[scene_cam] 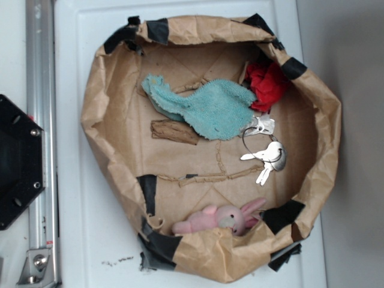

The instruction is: Grab the blue cloth.

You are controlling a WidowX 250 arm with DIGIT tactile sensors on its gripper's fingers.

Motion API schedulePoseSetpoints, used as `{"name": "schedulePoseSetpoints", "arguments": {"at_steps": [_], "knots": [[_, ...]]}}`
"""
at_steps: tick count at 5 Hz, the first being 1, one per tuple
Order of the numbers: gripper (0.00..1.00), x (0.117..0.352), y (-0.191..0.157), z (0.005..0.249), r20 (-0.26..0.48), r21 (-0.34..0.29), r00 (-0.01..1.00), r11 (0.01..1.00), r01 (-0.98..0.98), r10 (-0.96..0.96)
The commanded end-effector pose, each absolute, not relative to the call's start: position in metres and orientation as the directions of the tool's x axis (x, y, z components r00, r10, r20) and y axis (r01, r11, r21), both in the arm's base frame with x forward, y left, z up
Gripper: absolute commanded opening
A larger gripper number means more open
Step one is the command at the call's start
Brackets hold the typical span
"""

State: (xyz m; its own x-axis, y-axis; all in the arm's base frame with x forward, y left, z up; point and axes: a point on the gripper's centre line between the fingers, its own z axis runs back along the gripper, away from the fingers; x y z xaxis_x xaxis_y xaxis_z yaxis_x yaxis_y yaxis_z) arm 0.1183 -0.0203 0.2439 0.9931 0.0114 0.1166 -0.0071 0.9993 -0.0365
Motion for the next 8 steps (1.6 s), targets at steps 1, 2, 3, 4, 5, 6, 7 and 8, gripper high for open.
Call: {"name": "schedulePoseSetpoints", "arguments": {"at_steps": [1,2,3,4,5,6,7,8], "knots": [[1.0,0.118,-0.02,0.244,0.117,-0.037,0.993,0.999,-0.007,0.011],[1.0,0.151,0.007,0.22,0.179,0.04,0.982,0.997,-0.073,0.064],[1.0,0.183,0.019,0.19,0.191,0.137,0.979,0.986,-0.092,0.065],[1.0,0.21,0.026,0.154,0.138,0.16,0.988,0.983,-0.084,0.062],[1.0,0.232,0.033,0.128,0.095,0.159,0.994,0.985,-0.072,0.057],[1.0,0.249,0.028,0.105,0.071,0.174,0.997,0.984,-0.046,0.034],[1.0,0.248,0.042,0.083,0.055,0.182,0.998,0.982,-0.043,0.034],[1.0,0.261,0.064,0.064,0.068,0.108,0.998,0.994,-0.012,0.005]]}}
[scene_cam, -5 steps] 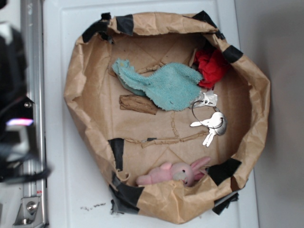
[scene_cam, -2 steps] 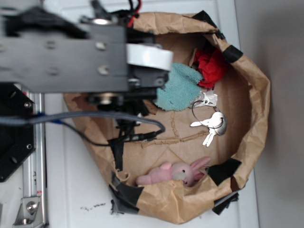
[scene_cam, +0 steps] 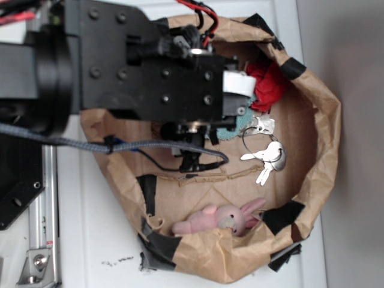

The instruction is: Grab the blue cloth.

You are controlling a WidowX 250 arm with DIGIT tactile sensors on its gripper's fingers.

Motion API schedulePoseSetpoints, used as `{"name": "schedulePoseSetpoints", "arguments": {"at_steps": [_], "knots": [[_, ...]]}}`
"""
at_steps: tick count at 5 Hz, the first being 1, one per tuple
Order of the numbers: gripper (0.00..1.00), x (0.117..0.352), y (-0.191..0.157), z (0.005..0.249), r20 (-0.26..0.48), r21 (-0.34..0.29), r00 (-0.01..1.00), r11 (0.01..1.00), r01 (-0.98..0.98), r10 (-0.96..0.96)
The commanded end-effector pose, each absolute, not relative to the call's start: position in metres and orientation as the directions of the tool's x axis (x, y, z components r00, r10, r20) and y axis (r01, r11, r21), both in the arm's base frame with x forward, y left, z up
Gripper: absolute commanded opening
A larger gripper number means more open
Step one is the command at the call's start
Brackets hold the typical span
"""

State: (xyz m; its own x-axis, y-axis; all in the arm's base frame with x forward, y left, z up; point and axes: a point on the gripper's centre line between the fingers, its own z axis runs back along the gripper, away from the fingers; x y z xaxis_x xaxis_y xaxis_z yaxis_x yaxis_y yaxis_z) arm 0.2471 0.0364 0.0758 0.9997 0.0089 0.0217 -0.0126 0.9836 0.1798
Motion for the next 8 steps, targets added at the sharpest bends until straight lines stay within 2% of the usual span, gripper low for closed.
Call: {"name": "schedulePoseSetpoints", "arguments": {"at_steps": [1,2,3,4,6,7,8], "knots": [[1.0,0.275,0.064,0.051,0.069,0.101,0.997,0.995,0.011,-0.018],[1.0,0.286,0.049,0.04,0.121,0.071,0.985,0.991,0.116,-0.124],[0.41,0.284,0.027,0.027,0.125,0.038,0.98,0.988,0.152,-0.155],[0.0,0.276,0.024,0.023,0.116,0.062,0.982,0.988,0.141,-0.148],[0.0,0.269,0.045,0.032,0.103,0.085,0.989,0.992,0.098,-0.107],[0.0,0.264,0.054,0.057,0.11,0.098,0.991,0.993,0.064,-0.075],[0.0,0.259,0.057,0.101,0.167,0.108,0.985,0.994,0.034,-0.052]]}}
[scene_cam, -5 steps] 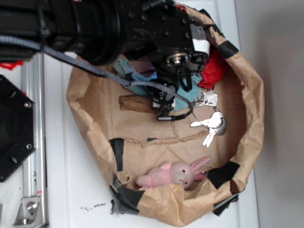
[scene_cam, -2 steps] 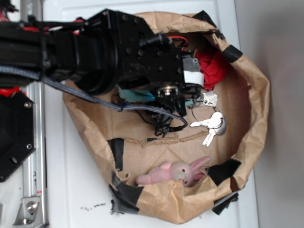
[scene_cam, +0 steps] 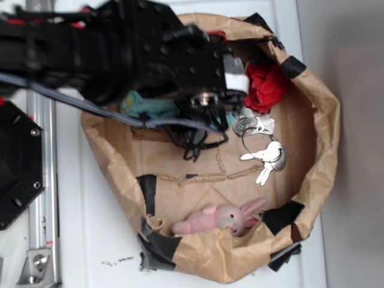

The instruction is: Grab the blue cloth.

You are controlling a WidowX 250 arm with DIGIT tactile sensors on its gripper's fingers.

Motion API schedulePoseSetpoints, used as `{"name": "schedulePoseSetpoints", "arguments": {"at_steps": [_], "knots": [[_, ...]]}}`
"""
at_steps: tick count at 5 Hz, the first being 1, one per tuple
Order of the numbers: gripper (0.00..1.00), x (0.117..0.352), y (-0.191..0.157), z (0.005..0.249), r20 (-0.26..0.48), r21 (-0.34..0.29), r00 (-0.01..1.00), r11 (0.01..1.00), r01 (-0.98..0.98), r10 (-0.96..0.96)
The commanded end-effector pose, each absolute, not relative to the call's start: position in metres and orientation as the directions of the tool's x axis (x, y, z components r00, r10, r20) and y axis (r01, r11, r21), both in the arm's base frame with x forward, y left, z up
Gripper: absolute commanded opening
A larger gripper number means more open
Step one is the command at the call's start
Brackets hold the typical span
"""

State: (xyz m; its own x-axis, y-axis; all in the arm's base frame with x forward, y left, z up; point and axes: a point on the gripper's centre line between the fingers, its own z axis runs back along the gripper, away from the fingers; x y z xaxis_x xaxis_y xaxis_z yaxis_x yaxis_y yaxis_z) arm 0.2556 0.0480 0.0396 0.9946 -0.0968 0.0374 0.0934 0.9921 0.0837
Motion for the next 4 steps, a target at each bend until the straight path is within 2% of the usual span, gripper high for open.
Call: {"name": "schedulePoseSetpoints", "arguments": {"at_steps": [1,2,3,4], "knots": [[0.0,0.255,0.057,0.15,0.198,0.074,0.978,0.996,0.045,-0.059],[0.0,0.266,0.052,0.193,0.145,-0.035,0.987,0.997,0.069,-0.063],[0.0,0.277,0.036,0.191,0.098,-0.084,0.989,0.989,0.119,-0.111],[0.0,0.285,0.017,0.174,0.039,-0.129,0.989,0.981,0.147,-0.143]]}}
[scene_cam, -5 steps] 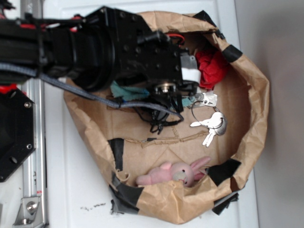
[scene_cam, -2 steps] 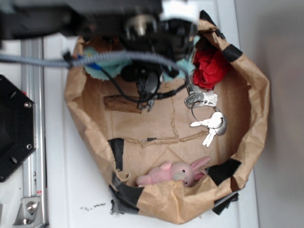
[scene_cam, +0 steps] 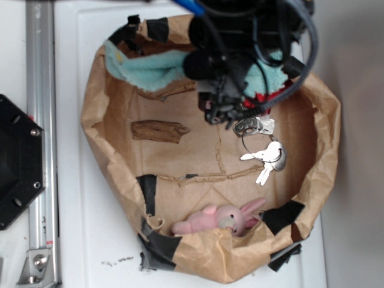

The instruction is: Grab the blue cloth.

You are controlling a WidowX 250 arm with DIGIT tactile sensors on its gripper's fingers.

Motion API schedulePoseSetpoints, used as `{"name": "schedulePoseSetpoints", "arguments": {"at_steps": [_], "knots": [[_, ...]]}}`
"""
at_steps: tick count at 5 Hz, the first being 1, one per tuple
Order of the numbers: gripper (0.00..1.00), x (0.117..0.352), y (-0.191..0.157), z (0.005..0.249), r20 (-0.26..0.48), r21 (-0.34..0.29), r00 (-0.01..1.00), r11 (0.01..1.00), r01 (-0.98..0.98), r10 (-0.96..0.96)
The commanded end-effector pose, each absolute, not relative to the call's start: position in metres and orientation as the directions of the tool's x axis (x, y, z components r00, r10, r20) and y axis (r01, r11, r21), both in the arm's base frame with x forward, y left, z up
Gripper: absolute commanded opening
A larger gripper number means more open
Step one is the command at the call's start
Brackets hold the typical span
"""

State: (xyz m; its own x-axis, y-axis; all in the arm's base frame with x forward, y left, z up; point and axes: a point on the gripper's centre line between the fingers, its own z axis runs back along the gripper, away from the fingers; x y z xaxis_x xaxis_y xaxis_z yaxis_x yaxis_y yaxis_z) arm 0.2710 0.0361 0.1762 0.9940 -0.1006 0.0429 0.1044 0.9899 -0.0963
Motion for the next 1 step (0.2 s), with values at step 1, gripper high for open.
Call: {"name": "schedulePoseSetpoints", "arguments": {"at_steps": [1], "knots": [[0.0,0.2722,0.0124,0.1733,0.046,-0.113,0.984,0.978,0.176,-0.172]]}}
